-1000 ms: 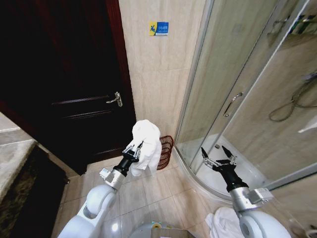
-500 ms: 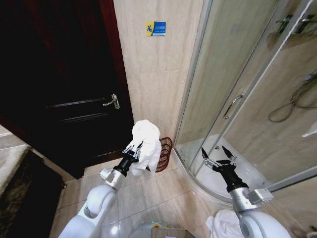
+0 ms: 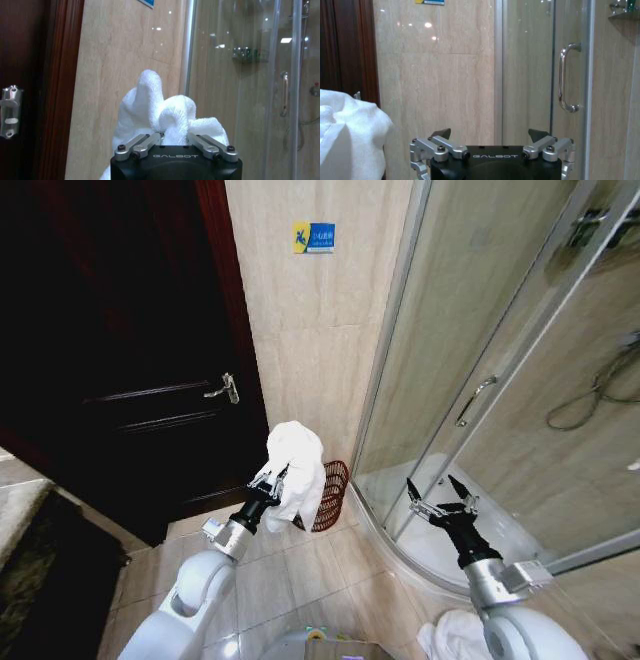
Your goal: Discard the used towel into the hamper.
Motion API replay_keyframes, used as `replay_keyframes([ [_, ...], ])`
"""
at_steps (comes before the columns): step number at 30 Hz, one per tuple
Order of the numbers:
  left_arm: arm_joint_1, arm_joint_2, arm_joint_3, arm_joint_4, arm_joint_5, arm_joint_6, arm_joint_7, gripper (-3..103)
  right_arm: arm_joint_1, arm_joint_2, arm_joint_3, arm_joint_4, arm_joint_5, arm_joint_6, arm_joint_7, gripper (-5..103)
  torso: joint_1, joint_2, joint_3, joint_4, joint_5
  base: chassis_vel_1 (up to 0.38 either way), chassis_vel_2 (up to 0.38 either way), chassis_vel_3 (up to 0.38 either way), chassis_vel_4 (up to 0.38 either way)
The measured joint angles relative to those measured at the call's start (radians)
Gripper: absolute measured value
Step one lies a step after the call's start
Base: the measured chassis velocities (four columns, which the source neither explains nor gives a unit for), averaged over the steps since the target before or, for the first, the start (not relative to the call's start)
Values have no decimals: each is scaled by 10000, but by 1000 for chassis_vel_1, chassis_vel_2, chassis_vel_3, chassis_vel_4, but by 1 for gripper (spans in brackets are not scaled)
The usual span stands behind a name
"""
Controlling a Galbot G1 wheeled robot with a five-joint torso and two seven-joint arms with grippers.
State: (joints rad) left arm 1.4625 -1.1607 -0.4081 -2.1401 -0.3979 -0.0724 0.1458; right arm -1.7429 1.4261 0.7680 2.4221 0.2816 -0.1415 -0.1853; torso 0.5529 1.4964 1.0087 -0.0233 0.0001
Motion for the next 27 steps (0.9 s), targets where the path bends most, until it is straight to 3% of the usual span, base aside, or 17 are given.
replay_keyframes([
  [27, 96, -10, -47, 17, 129, -157, 111, 10, -32, -6, 17, -21, -38, 81, 43, 100, 0, 2, 0, -2, -2, -76, 54, 58, -75],
])
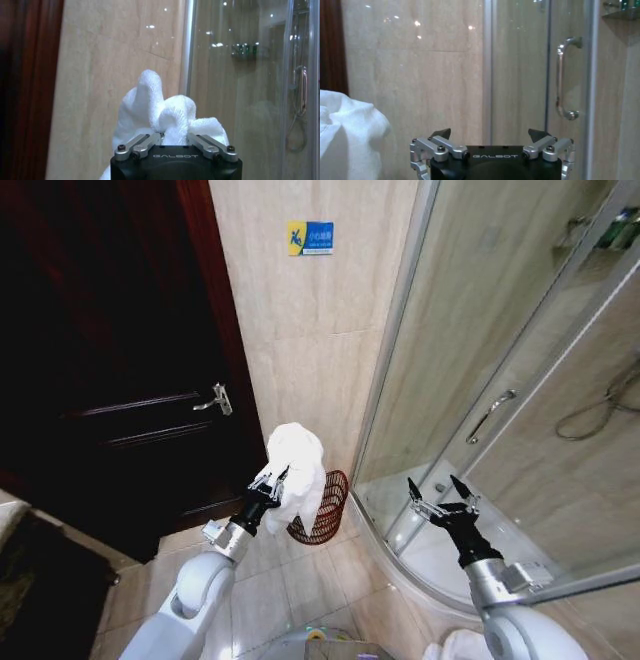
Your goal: Discard the used towel into the hamper.
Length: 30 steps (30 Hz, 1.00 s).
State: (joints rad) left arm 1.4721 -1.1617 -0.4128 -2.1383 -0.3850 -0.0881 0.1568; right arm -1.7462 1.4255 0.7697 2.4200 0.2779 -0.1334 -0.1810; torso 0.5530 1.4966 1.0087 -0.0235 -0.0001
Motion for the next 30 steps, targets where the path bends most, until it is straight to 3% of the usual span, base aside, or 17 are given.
replay_keyframes([
  [20, -683, 148, 428, 823, -119, 12, -45, 10, -160, 30, -69, 45, -226, 19, 184, 100, -2, 0, 0, 2, 1, -32, 5, 8, -32],
  [27, -1863, 221, 1247, 1841, -128, 30, -137, 10, -181, 124, -56, 46, -319, 128, 213, 100, -1, -1, 0, 1, 1, 0, 0, 0, 0],
  [30, -2916, 110, 1860, 2886, -129, -72, -144, 10, -262, 174, -47, 131, -394, 131, 265, 100, -1, -1, 0, 2, 2, 0, 0, 0, 0],
])
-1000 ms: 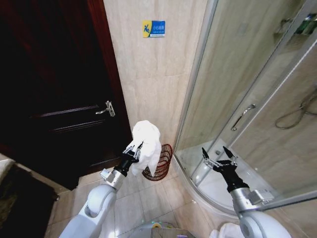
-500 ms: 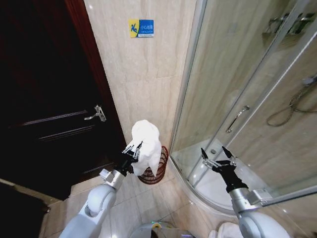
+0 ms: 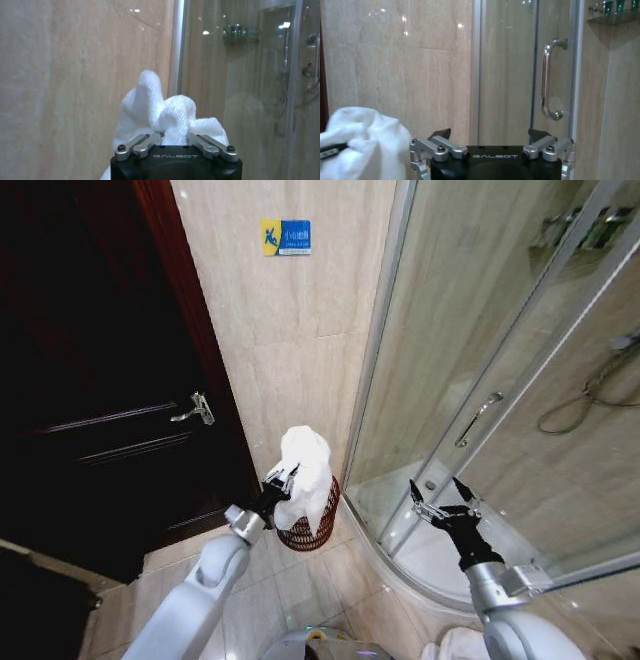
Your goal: Discard the used towel into the hamper.
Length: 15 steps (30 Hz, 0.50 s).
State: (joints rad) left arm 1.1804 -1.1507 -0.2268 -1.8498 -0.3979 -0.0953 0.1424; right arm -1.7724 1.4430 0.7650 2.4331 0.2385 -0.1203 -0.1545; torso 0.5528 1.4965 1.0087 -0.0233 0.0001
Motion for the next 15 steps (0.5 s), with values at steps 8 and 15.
replay_keyframes([
  [8, -2020, -464, 1127, 2599, -38, -493, 163, 10, -22, -31, 20, -47, -57, 50, 77, 100, 3, -1, 1, -1, 0, 0, 0, 0, 0],
  [15, -3999, -1352, 2070, 5787, 4, -1189, 296, 10, 96, 12, 26, -157, -70, 196, 170, 100, 3, -1, 2, 0, 1, 0, 0, 0, 0],
])
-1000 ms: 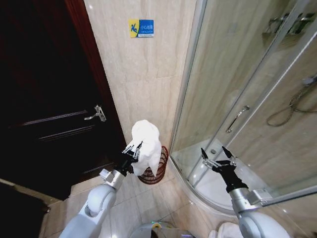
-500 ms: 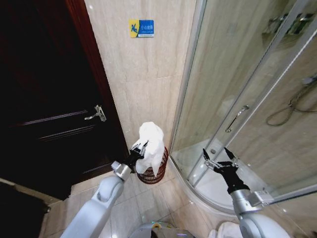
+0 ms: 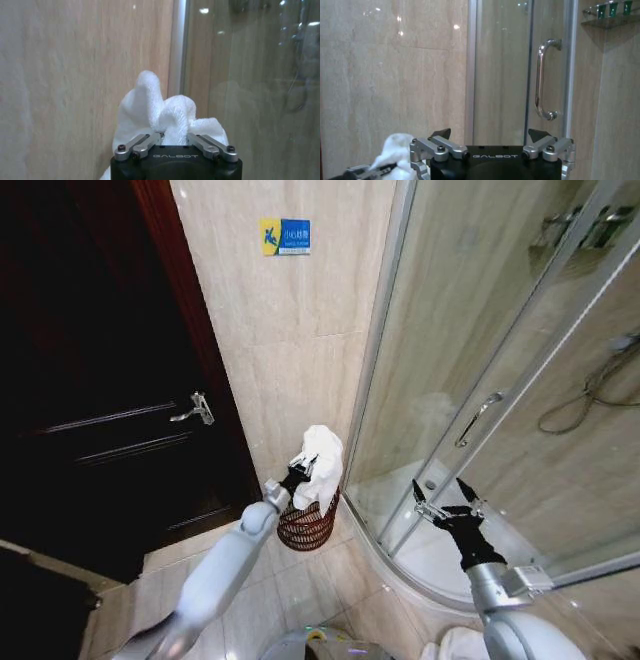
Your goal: Discard the used towel into the hamper.
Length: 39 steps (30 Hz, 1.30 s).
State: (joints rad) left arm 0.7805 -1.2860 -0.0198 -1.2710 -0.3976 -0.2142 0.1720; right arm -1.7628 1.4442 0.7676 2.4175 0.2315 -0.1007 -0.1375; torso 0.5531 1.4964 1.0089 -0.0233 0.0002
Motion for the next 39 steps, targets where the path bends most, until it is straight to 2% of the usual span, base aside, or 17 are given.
replay_keyframes([
  [1, 0, 0, 0, 0, 0, 0, 0, 10, 0, 0, 0, 0, 0, 0, 0, 100, 0, 0, 0, 0, 0, 0, 0, 0, 0],
  [5, -846, -801, 180, 1732, 279, -338, -111, 10, -8, -39, 92, -187, 46, 183, 54, 100, 0, 0, -1, 0, 2, 0, 0, 0, 0],
  [9, -1099, -1153, 178, 2465, 485, -536, -189, 10, -3, -37, 90, -250, 72, 230, 84, 100, 0, 0, -1, -1, 0, 0, 0, 0, 0],
  [13, -1556, -1660, 347, 3622, 624, -1009, -199, 10, 88, 19, 65, -403, 97, 319, 89, 100, -1, 0, -1, 2, 0, 0, 0, 0, 0],
  [17, -1741, -2148, 530, 3911, 530, -1173, -205, 10, 118, 91, 56, -455, 63, 355, 98, 100, -1, 0, -2, -3, -2, 0, 0, 0, 0],
  [20, -1624, -2399, 573, 3679, 492, -1127, -314, 10, 89, 84, 71, -429, 41, 349, 127, 100, -2, 0, -2, -2, 1, 0, 0, 0, 0],
  [24, -1268, -2434, 705, 3015, 479, -836, -435, 10, 108, 81, 45, -332, -71, 221, 206, 100, -3, 1, -3, -3, -1, 0, 0, 0, 0],
  [27, -1209, -2403, 716, 2949, 535, -783, -453, 10, 169, 135, -31, -256, -132, 73, 254, 100, -4, 1, -3, 0, 0, 0, 0, 0, 0],
  [39, -1724, -2607, 218, 4063, 1269, -1268, -685, 10, 396, 271, -146, -329, -262, -99, 303, 100, -3, 1, -2, -2, -3, 0, 0, 0, 0],
])
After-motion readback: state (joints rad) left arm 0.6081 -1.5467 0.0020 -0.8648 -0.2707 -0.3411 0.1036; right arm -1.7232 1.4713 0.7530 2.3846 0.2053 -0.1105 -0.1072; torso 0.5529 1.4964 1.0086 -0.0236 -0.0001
